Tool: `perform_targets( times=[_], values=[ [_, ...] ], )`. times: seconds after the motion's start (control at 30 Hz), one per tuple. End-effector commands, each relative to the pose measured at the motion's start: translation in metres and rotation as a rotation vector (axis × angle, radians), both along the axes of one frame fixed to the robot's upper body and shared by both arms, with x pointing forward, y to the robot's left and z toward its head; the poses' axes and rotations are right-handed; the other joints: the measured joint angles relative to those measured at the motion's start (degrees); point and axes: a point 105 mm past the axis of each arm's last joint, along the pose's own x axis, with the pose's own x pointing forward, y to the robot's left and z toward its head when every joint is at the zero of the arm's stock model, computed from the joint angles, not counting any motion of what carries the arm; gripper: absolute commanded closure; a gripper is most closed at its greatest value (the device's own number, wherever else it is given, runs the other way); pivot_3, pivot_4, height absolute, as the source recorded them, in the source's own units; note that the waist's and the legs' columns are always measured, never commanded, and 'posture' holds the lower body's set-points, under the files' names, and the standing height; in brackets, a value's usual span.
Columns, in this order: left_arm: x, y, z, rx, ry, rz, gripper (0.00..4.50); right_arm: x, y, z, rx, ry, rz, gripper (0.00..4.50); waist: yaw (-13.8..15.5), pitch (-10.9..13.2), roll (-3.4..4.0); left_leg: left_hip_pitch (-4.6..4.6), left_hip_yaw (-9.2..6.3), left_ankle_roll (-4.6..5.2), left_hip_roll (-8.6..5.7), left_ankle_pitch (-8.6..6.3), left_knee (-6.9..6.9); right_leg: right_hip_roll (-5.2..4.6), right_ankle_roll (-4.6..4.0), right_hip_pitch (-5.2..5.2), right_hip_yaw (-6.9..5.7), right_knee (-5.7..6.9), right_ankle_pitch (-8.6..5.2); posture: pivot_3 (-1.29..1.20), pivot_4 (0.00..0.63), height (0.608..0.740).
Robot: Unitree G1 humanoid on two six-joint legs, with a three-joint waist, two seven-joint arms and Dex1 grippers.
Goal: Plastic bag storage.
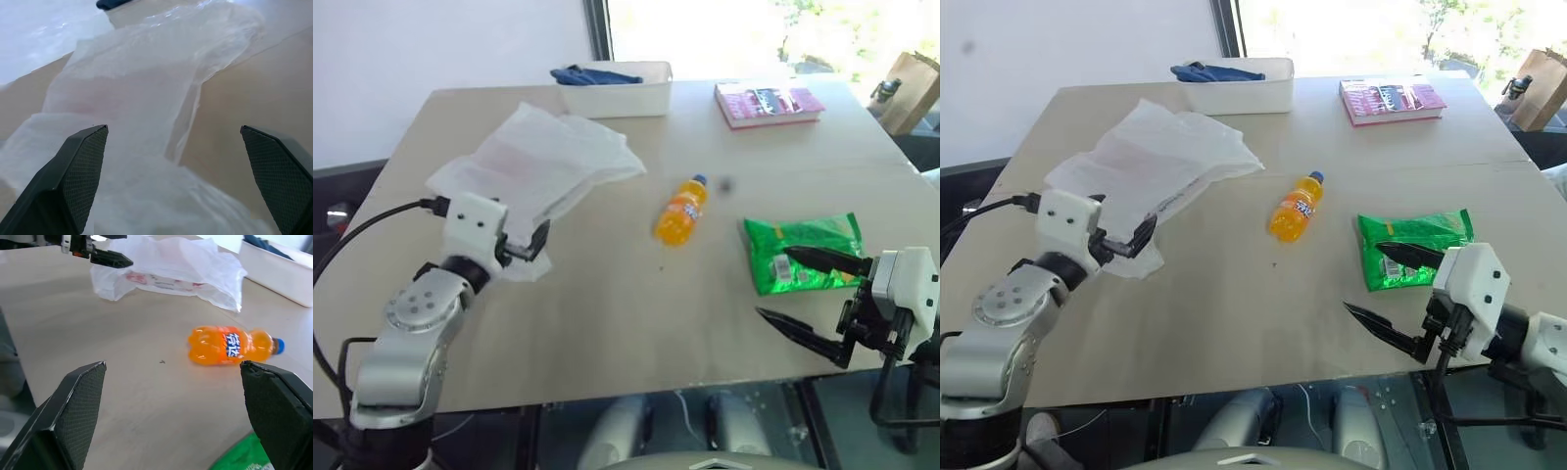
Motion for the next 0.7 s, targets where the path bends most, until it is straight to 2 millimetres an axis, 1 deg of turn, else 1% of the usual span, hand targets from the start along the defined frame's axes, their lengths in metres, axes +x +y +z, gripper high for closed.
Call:
perform_targets(
  times=[0.03,0.13,0.2,0.27,0.3,0.33,0.37,0.4,0.43,0.47,0.53,0.57,0.6,0.7],
  values=[
    [0.011,-0.004,0.013,0.140,-0.030,0.074,0.00,-0.001,-0.005,0.000,-0.028,-0.032,0.026,0.05,0.9,0.0,-0.02,-0.01,0.00,0.00,0.00,0.00,0.00,0.00,0.00,0.00,-0.01,-0.01,0.00,0.00,0.150,0.740],
    [0.032,-0.003,0.007,0.208,0.056,0.126,0.00,0.000,-0.007,0.000,-0.024,-0.044,0.027,0.05,1.3,0.0,-0.05,-0.01,-0.08,-0.02,-0.01,0.00,0.07,0.00,0.00,0.01,-0.14,0.10,0.01,0.00,0.150,0.740],
    [0.047,-0.011,0.012,0.263,0.053,0.110,0.00,0.001,-0.008,0.000,-0.029,-0.055,0.026,0.05,1.2,0.1,-0.05,0.02,-0.07,-0.02,-0.01,0.00,0.08,0.01,0.00,0.01,-0.12,0.21,0.01,0.00,0.150,0.740],
    [0.061,-0.007,0.014,0.281,0.049,0.164,0.00,0.002,-0.008,-0.001,-0.026,-0.068,0.018,0.05,1.0,0.1,-0.10,-0.01,-0.06,-0.03,-0.02,0.01,0.08,0.01,0.01,-0.01,-0.10,0.26,0.01,0.00,0.150,0.740],
    [0.065,-0.008,0.014,0.314,0.050,0.165,0.00,0.002,-0.008,-0.001,-0.025,-0.073,0.016,0.05,0.9,0.1,-0.10,-0.01,-0.06,-0.04,-0.02,0.02,0.08,0.01,0.01,-0.02,-0.09,0.28,0.01,0.00,0.150,0.740],
    [0.068,-0.008,0.015,0.306,0.047,0.173,0.00,0.003,-0.007,-0.001,-0.023,-0.078,0.017,0.05,0.7,0.1,-0.12,-0.01,-0.06,-0.04,-0.01,0.02,0.08,0.02,0.01,-0.02,-0.08,0.28,0.00,0.00,0.150,0.740],
    [0.070,-0.012,0.018,0.283,0.035,0.166,0.00,0.003,-0.005,0.000,-0.020,-0.081,0.018,0.05,0.5,0.1,-0.12,-0.04,-0.02,-0.05,-0.01,0.02,0.07,0.02,0.00,-0.11,0.01,0.27,0.00,0.00,0.150,0.740],
    [0.069,-0.020,0.024,0.232,0.003,0.139,0.00,0.003,-0.004,0.000,-0.018,-0.084,0.018,0.05,0.5,0.1,-0.12,-0.08,0.01,-0.05,-0.01,0.02,0.07,0.02,0.00,-0.15,0.06,0.26,0.00,0.00,0.150,0.740],
    [0.063,-0.030,0.032,0.163,-0.037,0.100,0.00,0.002,-0.002,0.002,-0.014,-0.087,0.019,0.05,0.4,0.1,-0.13,-0.11,0.01,-0.05,-0.01,0.02,0.07,0.01,0.00,-0.18,0.07,0.25,0.00,0.00,0.150,0.740],
    [0.055,-0.036,0.037,0.130,-0.067,0.063,0.00,0.002,0.000,0.003,-0.009,-0.088,0.020,0.05,0.5,0.1,-0.15,-0.21,0.01,-0.05,-0.01,0.02,0.09,0.01,0.00,-0.24,0.07,0.20,0.00,0.00,0.150,0.740],
    [0.033,-0.038,0.042,0.094,-0.130,0.009,0.00,0.003,0.002,0.003,-0.008,-0.090,0.019,0.05,-0.1,0.1,-0.18,-0.53,0.01,-0.05,-0.01,0.02,0.20,-0.02,0.00,-0.52,0.06,0.20,0.00,0.00,0.150,0.740],
    [0.021,-0.038,0.044,0.121,-0.173,-0.034,0.00,0.004,0.002,0.002,-0.012,-0.091,0.015,0.05,-0.5,0.1,-0.17,-0.63,0.01,-0.05,-0.01,0.03,0.20,-0.08,0.00,-0.61,0.08,0.19,0.01,0.00,0.150,0.740],
    [0.010,-0.034,0.039,0.126,-0.172,-0.045,0.00,0.006,0.003,0.002,-0.013,-0.090,0.013,0.05,-0.6,0.1,-0.16,-0.60,0.01,-0.06,0.01,0.02,0.18,-0.10,-0.01,-0.61,0.10,0.16,0.00,0.00,0.150,0.740],
    [-0.012,-0.001,0.011,0.125,-0.078,0.051,0.00,0.011,0.006,0.003,-0.003,-0.092,0.016,0.05,-0.7,0.1,-0.08,-0.46,0.05,-0.09,0.06,0.00,0.08,-0.07,-0.02,-0.58,0.22,0.15,0.00,0.00,0.150,0.740]
  ],
)
